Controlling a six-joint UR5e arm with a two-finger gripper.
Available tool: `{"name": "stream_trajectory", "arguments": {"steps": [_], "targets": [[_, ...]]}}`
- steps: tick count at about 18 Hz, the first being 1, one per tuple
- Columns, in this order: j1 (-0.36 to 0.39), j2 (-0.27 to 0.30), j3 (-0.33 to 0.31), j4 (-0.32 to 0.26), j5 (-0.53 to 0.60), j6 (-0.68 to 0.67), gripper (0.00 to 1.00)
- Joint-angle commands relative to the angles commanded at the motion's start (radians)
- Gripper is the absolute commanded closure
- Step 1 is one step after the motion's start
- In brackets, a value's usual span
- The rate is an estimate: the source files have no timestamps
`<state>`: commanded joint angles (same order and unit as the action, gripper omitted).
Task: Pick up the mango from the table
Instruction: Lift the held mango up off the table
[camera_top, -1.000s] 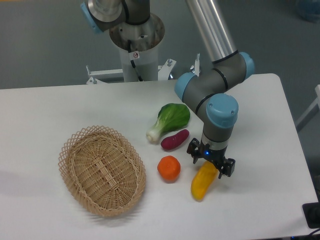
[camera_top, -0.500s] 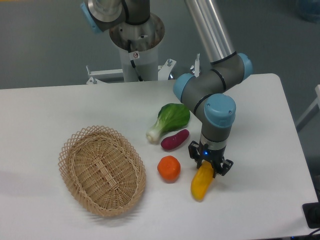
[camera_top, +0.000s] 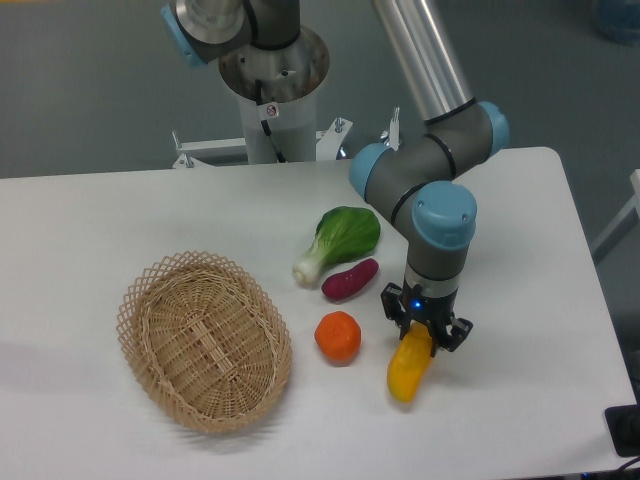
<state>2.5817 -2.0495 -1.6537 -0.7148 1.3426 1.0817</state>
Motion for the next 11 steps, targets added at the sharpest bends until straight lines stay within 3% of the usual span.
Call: {"name": "stream_trajectory", "arguments": {"steps": [6,11], "targets": [[-0.029,0.107,-0.017,-0.003,-0.042,-0.088,0.59],[-0.031,0.149,-0.035,-0.003,-0.075,-0.130,0.58]]}}
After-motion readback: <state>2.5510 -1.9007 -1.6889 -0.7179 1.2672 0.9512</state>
